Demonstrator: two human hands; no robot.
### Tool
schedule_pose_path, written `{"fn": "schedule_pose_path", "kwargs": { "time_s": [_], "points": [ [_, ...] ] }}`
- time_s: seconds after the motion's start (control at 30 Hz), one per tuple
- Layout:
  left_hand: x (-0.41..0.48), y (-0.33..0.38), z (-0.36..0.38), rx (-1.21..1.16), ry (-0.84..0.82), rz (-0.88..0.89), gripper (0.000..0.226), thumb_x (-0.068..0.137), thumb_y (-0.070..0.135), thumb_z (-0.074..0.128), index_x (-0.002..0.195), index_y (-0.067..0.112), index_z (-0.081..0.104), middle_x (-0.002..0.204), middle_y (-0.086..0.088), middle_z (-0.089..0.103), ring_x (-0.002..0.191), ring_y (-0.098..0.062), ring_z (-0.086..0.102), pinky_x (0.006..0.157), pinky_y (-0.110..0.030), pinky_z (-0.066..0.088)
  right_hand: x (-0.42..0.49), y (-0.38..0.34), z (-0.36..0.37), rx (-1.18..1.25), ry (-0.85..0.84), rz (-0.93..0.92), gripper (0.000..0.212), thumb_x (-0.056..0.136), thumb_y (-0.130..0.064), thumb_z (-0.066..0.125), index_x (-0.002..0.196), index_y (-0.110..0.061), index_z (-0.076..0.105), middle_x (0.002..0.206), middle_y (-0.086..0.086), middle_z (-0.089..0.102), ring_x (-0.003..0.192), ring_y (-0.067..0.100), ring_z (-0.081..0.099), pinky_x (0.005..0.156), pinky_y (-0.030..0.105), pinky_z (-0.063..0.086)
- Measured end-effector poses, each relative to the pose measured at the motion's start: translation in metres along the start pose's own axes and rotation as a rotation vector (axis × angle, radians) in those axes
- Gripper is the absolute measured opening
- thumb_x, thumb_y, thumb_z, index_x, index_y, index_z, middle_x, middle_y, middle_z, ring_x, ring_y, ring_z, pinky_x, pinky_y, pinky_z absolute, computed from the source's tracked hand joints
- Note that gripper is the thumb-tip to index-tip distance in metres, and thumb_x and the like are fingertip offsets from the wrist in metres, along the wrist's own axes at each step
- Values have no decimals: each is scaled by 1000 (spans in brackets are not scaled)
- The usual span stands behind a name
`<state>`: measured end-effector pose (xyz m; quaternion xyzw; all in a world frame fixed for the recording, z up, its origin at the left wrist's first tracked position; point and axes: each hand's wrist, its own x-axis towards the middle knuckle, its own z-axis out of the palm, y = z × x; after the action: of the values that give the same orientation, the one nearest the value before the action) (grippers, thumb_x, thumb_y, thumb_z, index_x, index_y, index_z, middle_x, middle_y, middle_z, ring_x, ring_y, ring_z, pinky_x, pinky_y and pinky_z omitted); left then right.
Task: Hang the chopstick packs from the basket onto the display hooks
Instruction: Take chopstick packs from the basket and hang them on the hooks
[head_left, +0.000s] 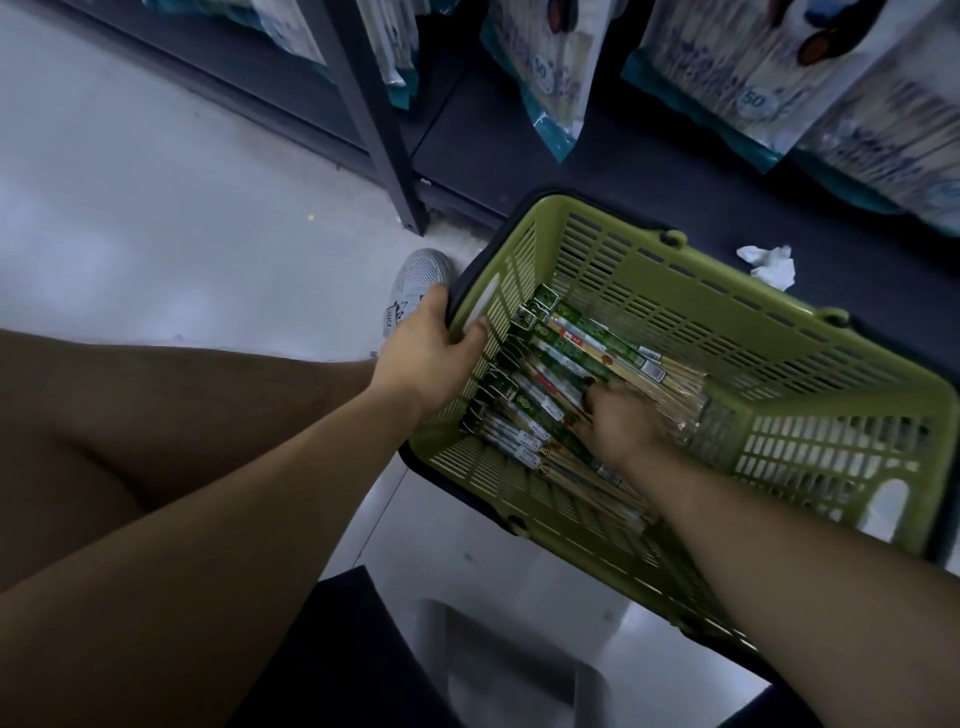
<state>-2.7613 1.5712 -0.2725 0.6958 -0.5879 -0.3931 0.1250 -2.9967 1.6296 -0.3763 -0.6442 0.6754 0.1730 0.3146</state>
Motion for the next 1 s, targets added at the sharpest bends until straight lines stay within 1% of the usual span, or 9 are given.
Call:
{"fn": "schedule_pose_path", "kwargs": {
  "time_s": [0.17, 0.37, 0.47, 0.57, 0.67, 0.77, 0.83, 0.93, 1.0],
  "points": [
    [-2, 3, -2, -25, -17, -16, 19, 101, 41, 57, 105, 24, 50, 81, 7, 62, 66, -11, 62, 55, -28, 41, -8, 1, 3, 63, -64, 12, 53, 92, -35, 70, 134, -15, 44, 110, 10, 69, 95, 30, 67, 74, 37, 55],
    [-3, 5, -8, -27, -85, -41, 22, 101, 40, 58, 111, 23, 48, 90, 3, 65, 72, -14, 64, 60, -30, 45, -15, 9, -7, 140, -55, -31, 19, 95, -36, 65, 105, -20, 64, 84, 1, 65, 77, 24, 64, 61, 29, 48],
    [-4, 11, -18, 236, -176, -44, 49, 97, 45, 61, 131, 17, 40, 123, -11, 59, 106, -31, 62, 87, -46, 52, -20, 16, -21, 235, 28, -77, 11, 98, -33, 62, 97, -23, 56, 79, -1, 57, 73, 22, 60, 53, 26, 38],
    [-16, 23, -23, 488, 73, 171, 73, 93, 41, 64, 149, 7, 33, 139, -20, 44, 126, -41, 44, 104, -54, 42, -23, 17, -45, 299, 80, -95, 15, 102, -34, 55, 101, -20, 49, 81, 2, 58, 71, 23, 61, 55, 31, 44],
    [-29, 40, -19, 227, 169, 332, 49, 96, 35, 61, 136, 9, 49, 121, -11, 56, 111, -31, 55, 95, -50, 49, -28, 4, -71, 390, 125, -141, 18, 104, -35, 48, 103, -17, 46, 82, 6, 60, 70, 26, 62, 57, 37, 50],
    [-37, 57, -8, -259, -232, -64, 61, 92, 57, 64, 138, 18, 51, 119, -1, 64, 109, -22, 64, 100, -46, 53, -40, -25, -91, 509, 219, -230, 10, 103, -33, 51, 99, -24, 46, 79, -3, 58, 65, 14, 59, 51, 28, 37],
    [-39, 64, -1, -584, -370, -244, 64, 90, 57, 69, 134, 13, 57, 126, -10, 68, 116, -28, 66, 108, -48, 50, -50, -48, -101, 547, 190, -317, 13, 98, -32, 53, 107, -22, 53, 86, -3, 61, 74, 17, 63, 57, 29, 40],
    [-38, 68, 5, -881, -353, -289, 36, 100, 32, 67, 120, 2, 61, 108, -15, 72, 104, -31, 70, 102, -47, 56, -64, -70, -108, 546, 124, -428, 31, 89, -30, 55, 119, -23, 59, 84, -4, 66, 73, 12, 66, 56, 30, 50],
    [-37, 69, 8, -923, -302, -320, 29, 103, 25, 64, 116, -1, 60, 97, -18, 67, 94, -33, 67, 93, -49, 56, -70, -76, -105, 618, 103, -401, 26, 90, -27, 60, 114, -18, 62, 81, -3, 68, 69, 11, 68, 57, 34, 55]
  ]
}}
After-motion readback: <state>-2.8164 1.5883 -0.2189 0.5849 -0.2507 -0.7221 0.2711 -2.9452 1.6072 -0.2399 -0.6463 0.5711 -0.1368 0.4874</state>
